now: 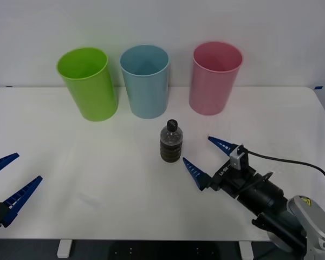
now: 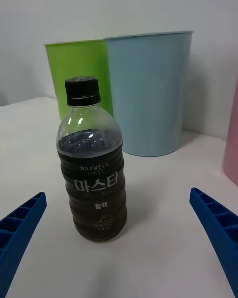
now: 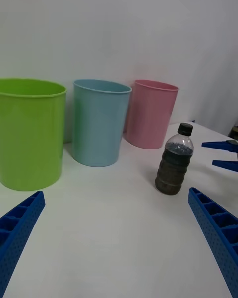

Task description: Grasp the object on the table and drop it into the matching bin: aluminum can to the light blue bin, PET bottle to the pink bin.

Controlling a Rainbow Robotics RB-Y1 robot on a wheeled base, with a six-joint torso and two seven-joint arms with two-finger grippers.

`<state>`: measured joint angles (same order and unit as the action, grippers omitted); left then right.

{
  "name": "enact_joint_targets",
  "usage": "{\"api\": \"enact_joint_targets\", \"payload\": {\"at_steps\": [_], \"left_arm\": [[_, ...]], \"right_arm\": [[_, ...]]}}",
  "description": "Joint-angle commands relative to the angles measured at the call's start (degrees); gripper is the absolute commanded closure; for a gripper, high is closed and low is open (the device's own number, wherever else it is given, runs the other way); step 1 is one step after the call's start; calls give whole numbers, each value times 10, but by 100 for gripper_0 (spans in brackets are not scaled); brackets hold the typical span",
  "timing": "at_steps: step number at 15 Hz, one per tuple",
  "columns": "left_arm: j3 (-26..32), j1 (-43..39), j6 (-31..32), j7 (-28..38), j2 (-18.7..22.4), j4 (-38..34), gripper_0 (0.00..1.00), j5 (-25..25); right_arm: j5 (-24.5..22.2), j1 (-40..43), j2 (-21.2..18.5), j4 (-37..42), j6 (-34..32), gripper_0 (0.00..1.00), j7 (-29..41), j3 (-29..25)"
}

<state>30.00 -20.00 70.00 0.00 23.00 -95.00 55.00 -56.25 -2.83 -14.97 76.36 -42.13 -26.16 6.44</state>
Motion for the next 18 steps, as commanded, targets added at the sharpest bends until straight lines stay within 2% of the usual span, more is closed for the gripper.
{"api": "enact_joint_targets", "payload": {"at_steps": [1, 8, 15, 18], "left_arm": [[0, 0, 0, 0, 0, 0, 0, 0], [0, 0, 0, 0, 0, 0, 0, 0], [0, 0, 0, 0, 0, 0, 0, 0], [0, 0, 0, 0, 0, 0, 0, 0]], "right_arm": [[-3, -33, 14, -45, -8, 0, -12, 2], [-33, -89, 50, -115, -7, 0, -31, 4], [-43, -144, 82, -187, 0, 0, -52, 4], [-53, -156, 92, -195, 21, 0, -61, 4]]}}
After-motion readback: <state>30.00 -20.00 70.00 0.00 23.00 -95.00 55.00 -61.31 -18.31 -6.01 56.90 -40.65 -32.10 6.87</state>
